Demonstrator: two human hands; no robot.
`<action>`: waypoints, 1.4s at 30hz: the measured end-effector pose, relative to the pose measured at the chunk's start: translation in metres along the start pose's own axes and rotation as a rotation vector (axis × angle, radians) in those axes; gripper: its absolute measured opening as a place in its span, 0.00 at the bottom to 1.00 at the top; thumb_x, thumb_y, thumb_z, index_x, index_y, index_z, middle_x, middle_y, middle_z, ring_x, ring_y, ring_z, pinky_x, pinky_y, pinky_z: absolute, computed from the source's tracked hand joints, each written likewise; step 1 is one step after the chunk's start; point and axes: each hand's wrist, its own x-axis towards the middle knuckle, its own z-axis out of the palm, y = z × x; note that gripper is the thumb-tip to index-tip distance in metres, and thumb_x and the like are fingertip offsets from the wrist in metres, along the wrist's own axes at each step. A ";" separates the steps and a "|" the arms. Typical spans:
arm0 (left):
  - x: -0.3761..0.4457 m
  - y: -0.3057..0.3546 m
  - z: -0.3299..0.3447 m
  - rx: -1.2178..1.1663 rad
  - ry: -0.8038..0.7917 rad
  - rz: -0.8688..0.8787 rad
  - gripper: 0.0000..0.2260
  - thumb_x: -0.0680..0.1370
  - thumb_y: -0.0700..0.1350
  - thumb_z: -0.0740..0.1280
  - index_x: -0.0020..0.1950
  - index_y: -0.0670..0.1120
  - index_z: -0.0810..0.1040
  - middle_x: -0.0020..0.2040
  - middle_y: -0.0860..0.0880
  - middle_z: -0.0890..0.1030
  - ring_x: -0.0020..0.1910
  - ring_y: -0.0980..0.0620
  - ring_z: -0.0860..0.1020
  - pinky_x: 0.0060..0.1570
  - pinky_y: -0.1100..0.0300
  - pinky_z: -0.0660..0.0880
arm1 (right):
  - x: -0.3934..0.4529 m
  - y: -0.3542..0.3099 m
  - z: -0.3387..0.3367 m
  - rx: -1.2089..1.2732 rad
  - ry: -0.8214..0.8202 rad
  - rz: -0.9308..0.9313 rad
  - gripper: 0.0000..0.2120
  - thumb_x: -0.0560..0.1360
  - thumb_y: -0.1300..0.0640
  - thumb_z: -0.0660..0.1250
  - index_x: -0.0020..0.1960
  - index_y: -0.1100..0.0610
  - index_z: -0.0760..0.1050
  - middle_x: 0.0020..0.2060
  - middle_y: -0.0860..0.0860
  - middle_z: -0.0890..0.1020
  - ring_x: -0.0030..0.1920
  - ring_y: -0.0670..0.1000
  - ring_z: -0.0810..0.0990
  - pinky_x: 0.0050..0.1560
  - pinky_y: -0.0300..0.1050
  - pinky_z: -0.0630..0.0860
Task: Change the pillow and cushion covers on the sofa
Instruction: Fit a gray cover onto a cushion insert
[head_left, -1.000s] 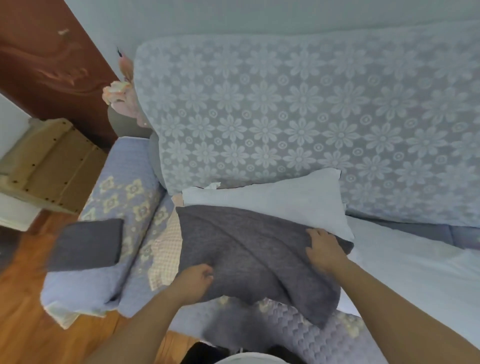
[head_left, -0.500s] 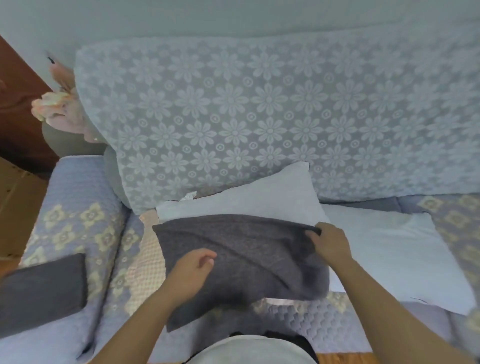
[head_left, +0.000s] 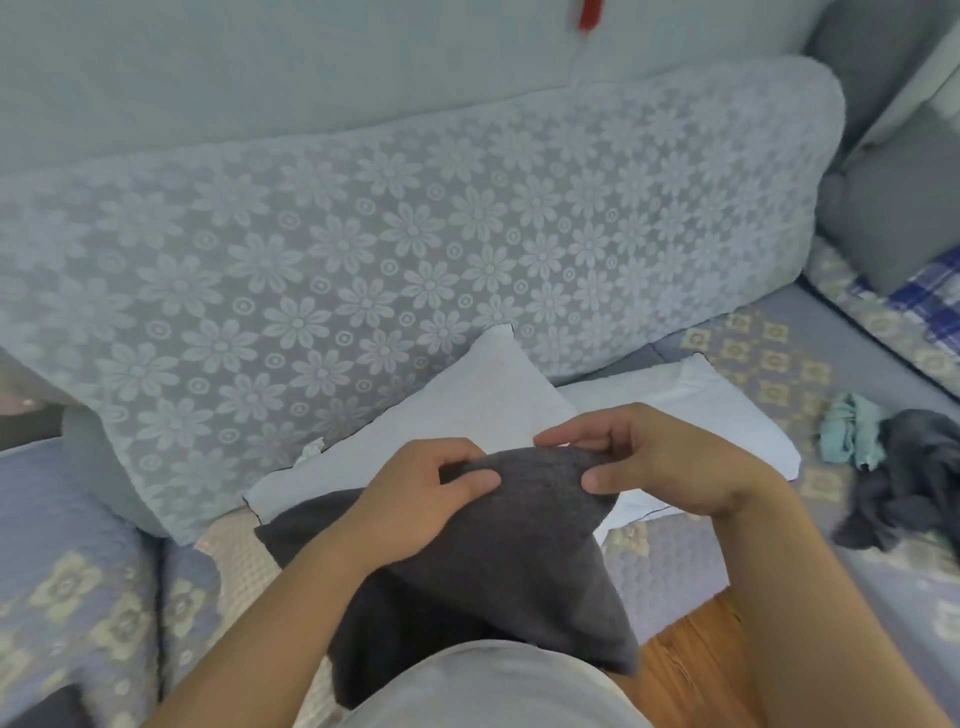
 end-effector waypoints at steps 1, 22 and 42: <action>-0.005 -0.002 -0.004 -0.016 -0.021 -0.011 0.06 0.80 0.51 0.70 0.44 0.55 0.83 0.41 0.61 0.83 0.43 0.62 0.80 0.47 0.64 0.72 | -0.001 -0.001 0.005 -0.025 0.070 -0.007 0.19 0.76 0.72 0.67 0.64 0.57 0.79 0.55 0.56 0.85 0.57 0.55 0.83 0.57 0.45 0.79; -0.081 -0.107 -0.100 -0.688 0.316 -0.409 0.17 0.85 0.47 0.59 0.52 0.43 0.87 0.57 0.39 0.84 0.58 0.44 0.82 0.63 0.50 0.75 | 0.088 0.029 -0.015 -0.035 1.242 0.134 0.16 0.75 0.62 0.61 0.59 0.50 0.80 0.51 0.54 0.80 0.57 0.60 0.80 0.61 0.60 0.78; -0.080 -0.020 -0.026 -0.814 0.460 -0.304 0.15 0.86 0.50 0.56 0.62 0.46 0.80 0.56 0.42 0.85 0.55 0.49 0.84 0.59 0.52 0.78 | 0.097 0.005 0.171 -0.561 0.436 -0.480 0.10 0.76 0.54 0.71 0.57 0.46 0.80 0.49 0.41 0.75 0.49 0.42 0.77 0.48 0.36 0.76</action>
